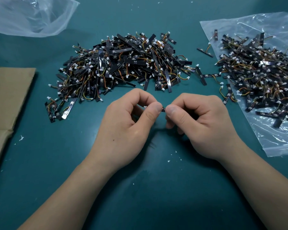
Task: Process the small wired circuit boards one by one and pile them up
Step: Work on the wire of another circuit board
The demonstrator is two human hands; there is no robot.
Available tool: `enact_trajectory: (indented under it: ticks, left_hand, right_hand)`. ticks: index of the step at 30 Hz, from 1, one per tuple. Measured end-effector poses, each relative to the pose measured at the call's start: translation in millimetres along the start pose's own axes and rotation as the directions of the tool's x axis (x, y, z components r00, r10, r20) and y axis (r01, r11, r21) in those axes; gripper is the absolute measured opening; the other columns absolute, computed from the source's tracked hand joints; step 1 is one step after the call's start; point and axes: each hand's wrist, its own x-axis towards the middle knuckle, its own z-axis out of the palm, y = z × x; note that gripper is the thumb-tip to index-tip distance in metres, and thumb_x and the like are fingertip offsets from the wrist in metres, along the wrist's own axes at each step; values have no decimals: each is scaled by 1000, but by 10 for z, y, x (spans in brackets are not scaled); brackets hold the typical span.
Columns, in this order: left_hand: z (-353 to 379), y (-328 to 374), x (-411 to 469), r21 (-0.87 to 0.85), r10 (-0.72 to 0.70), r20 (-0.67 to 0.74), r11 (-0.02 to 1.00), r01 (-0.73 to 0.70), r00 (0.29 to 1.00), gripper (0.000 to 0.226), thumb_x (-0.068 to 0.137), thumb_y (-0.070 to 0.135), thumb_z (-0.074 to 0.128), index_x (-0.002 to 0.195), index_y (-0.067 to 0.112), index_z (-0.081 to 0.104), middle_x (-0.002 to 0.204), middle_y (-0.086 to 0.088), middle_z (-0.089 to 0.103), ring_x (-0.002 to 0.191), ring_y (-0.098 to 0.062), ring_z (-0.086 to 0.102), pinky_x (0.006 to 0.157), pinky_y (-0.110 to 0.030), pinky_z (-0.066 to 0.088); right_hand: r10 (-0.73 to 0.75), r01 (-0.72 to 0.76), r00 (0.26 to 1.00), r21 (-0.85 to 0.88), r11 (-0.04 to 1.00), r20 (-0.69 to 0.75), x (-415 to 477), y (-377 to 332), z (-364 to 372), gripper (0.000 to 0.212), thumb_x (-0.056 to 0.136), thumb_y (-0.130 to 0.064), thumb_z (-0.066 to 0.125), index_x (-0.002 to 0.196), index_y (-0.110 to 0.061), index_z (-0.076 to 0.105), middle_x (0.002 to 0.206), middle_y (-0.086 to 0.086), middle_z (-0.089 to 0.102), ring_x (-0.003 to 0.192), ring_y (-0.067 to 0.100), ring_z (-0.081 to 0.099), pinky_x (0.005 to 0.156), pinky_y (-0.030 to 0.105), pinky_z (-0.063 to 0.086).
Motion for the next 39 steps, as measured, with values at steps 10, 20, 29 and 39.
enact_trajectory:
  ticks: [10,20,29,39]
  left_hand:
    - [-19,-15,-6,-12,13,42,1000,-12,999,23,91,47,57,90,25,61,71,-5,65,65,-32,62,57,-45,47]
    - [-20,-23,-10,42,35,85,998,-39,996,12,94,38,60,88,28,63,72,7,64,56,-15,52,52,-34,45]
    - [-38,-16,2,-19,64,116,998,-62,991,19,93,42,57,91,23,61,77,-1,64,67,-27,61,59,-44,50]
    - [-60,-9,6,-57,63,180,997,-54,982,18,92,35,57,86,19,57,76,-5,62,68,-24,53,63,-38,46]
  right_hand:
    - [12,-13,999,22,1000,45,13,11,-5,32,97,-36,52,69,-21,60,60,3,62,53,28,57,54,44,45]
    - [7,-10,999,67,998,50,15,33,-11,36,93,-34,52,67,-10,57,57,8,57,53,32,53,53,46,43]
    - [-16,14,999,46,999,45,19,24,-16,31,95,-34,55,70,-19,63,60,2,62,53,25,57,53,42,45]
    - [-7,3,995,41,999,102,14,33,2,34,95,-35,55,72,-11,64,61,8,62,55,29,56,54,45,44]
